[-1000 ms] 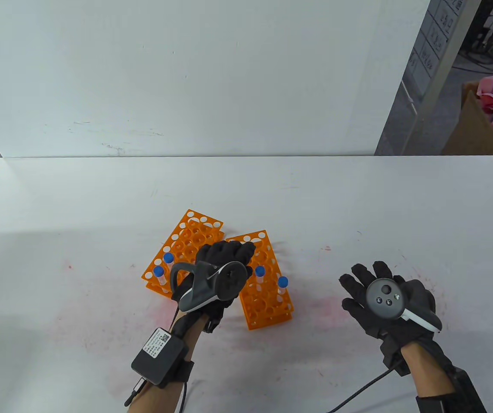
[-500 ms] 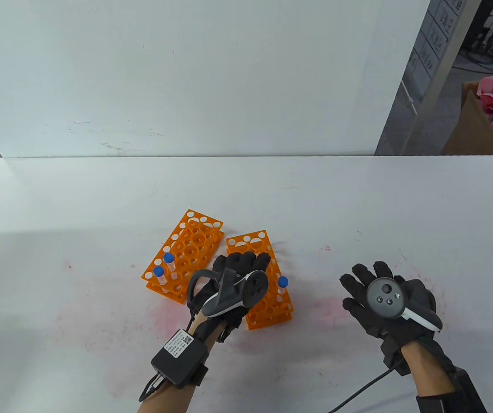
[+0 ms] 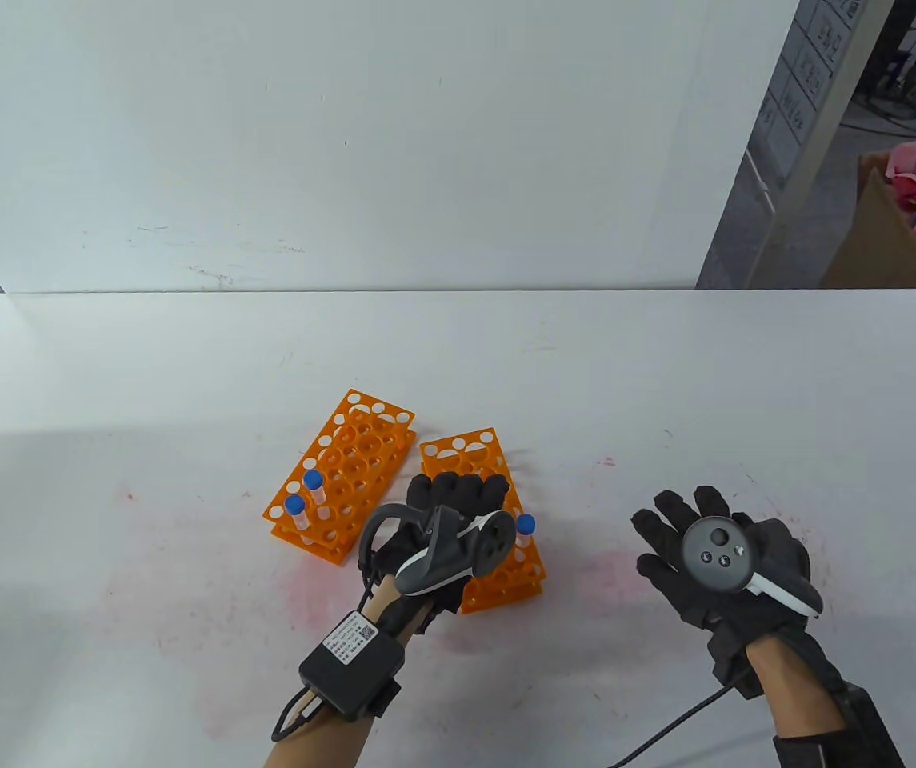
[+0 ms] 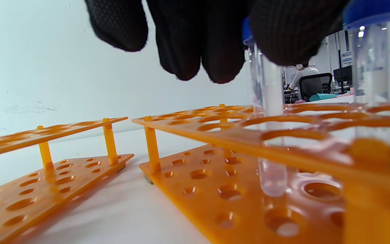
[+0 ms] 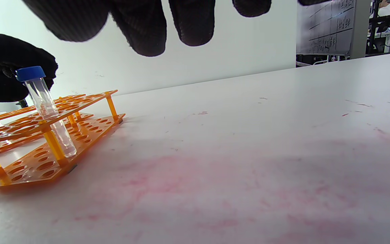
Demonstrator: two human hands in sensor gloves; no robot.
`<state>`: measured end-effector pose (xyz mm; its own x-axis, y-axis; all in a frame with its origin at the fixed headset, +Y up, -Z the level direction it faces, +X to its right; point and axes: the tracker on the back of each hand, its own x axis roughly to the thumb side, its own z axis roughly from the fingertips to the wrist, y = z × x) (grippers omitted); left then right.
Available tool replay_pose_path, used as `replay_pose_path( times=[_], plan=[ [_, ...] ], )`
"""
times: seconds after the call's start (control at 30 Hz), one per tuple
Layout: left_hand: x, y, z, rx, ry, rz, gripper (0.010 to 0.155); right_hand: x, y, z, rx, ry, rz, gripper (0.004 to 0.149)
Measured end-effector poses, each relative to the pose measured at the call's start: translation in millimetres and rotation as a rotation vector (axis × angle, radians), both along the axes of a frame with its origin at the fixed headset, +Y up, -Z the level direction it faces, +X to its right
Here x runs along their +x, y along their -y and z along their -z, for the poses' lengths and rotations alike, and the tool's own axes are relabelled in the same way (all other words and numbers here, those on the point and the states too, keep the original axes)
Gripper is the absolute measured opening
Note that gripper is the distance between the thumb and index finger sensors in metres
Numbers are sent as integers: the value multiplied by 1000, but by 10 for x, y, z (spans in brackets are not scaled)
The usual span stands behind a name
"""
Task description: Transfer 4 test tubes between racks (Left hand only)
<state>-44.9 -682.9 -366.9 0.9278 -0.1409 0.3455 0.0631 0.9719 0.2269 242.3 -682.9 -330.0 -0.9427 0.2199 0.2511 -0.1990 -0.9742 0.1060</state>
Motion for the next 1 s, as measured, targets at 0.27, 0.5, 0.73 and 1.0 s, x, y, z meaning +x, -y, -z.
replay_pose_path(
  times=[0.27, 0.5, 0.73, 1.0],
  plan=[
    [5, -18, -9, 14, 5, 16, 58, 3, -1, -1, 1, 0, 2, 60],
    [-45, -137, -25, 37, 7, -26, 57, 7, 2, -1, -3, -1, 4, 60],
    [-114, -233, -33, 55, 10, -64, 57, 7, 5, -3, -7, -1, 2, 60],
    [-194, -357, -57, 83, 15, -107, 57, 6, 10, -6, -11, -5, -2, 60]
  ],
)
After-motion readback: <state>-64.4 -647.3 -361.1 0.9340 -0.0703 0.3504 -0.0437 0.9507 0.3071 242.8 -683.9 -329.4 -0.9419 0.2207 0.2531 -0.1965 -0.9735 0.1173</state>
